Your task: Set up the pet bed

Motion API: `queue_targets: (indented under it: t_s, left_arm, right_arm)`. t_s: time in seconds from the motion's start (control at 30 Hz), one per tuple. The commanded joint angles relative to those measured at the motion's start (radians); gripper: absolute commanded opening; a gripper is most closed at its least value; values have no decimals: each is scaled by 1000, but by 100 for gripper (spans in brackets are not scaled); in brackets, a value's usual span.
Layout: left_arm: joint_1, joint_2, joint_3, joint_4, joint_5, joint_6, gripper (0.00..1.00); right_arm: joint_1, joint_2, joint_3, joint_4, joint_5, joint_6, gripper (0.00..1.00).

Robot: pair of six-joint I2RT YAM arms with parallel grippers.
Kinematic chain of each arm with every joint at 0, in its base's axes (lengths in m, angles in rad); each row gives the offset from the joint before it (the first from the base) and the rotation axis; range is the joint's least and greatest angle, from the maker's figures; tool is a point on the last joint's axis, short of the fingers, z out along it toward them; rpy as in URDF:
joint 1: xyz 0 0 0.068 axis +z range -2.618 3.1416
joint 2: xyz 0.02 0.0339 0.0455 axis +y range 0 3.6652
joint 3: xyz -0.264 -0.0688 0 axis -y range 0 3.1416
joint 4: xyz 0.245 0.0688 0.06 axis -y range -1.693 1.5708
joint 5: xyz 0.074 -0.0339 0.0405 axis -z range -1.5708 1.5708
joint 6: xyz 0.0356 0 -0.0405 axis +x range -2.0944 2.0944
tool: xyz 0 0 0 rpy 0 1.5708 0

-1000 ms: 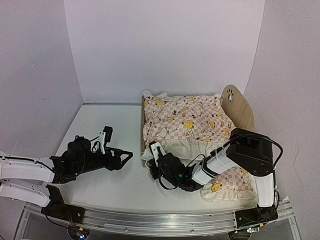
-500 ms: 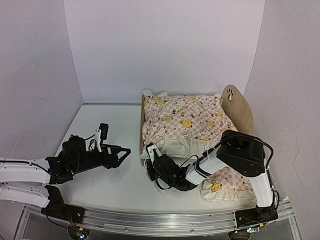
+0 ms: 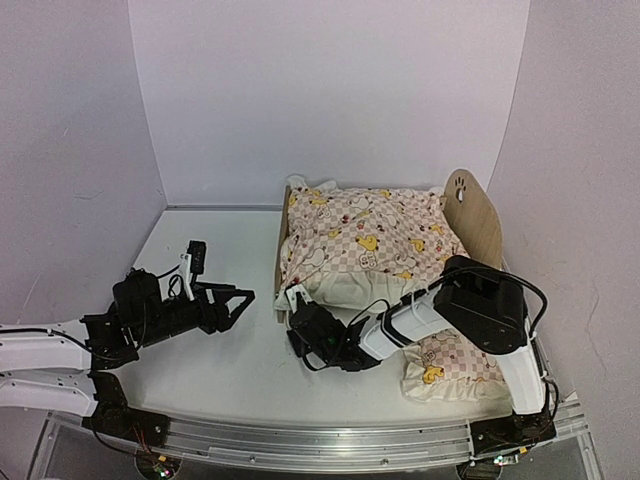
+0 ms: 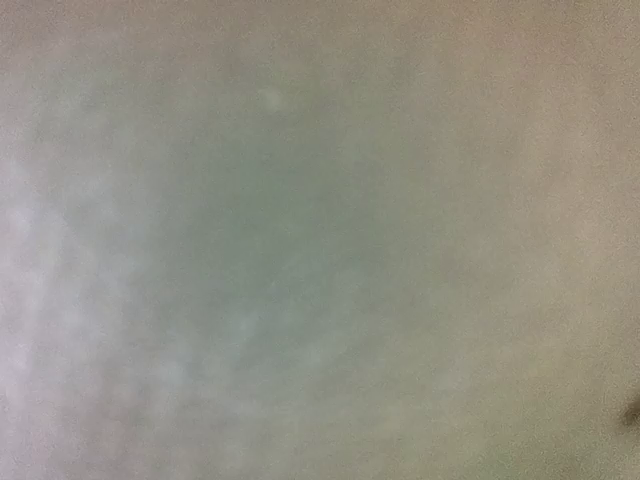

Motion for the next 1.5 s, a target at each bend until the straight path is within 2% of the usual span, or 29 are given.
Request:
queue_targets:
  t_s: [0.0,0.03,0.13,0.23,0.3,0.47,0.6,0.7,0.83,0.9,1.0,1.1,1.2,1.33,1.47]
  left_arm:
    - [-3,-50,26,-17,-25,21,73]
    - [-3,-61,25,-23,-28,21,73]
    - [-2,-76,26,-38,-42,24,73]
    - [-2,-75,25,-54,-57,22,73]
    - [-3,-68,18,-55,-69,11,74]
    - [0,1,14,-55,-84,-33,74]
    - [1,76,18,-34,-61,-78,66]
    - [16,134,-1,20,-5,-123,60]
    - [61,239,-52,217,226,-217,63]
    - [63,317,-54,289,288,-269,69]
    - [62,453,-68,456,370,-381,69]
    - [62,570,-74,639,419,-471,67]
    - [51,689,-31,675,448,-520,64]
    - [49,823,-9,850,487,-591,60]
    - [48,885,16,895,496,-613,52]
  right_arm:
    - [-8,68,50,-167,-47,-7,5]
    - [-8,72,64,-174,-45,-11,0]
    - [-8,39,72,-202,-34,1,0]
    - [-7,-84,37,-273,-69,33,0]
    - [-7,-164,3,-326,-132,59,0]
    - [-4,-278,-69,-355,-400,92,0]
    - [-5,-338,-110,-329,-507,99,0]
    - [-5,-379,-136,-283,-642,103,0]
    - [-2,-428,-238,-112,-856,103,0]
    - [-2,-441,-272,-42,-879,108,0]
    - [-2,-441,-292,49,-880,99,0]
    - [-2,-407,-284,88,-843,69,0]
    - [-1,-385,-269,98,-811,48,0]
    - [2,-382,-276,124,-790,28,0]
    - [22,-385,-279,119,-776,2,0]
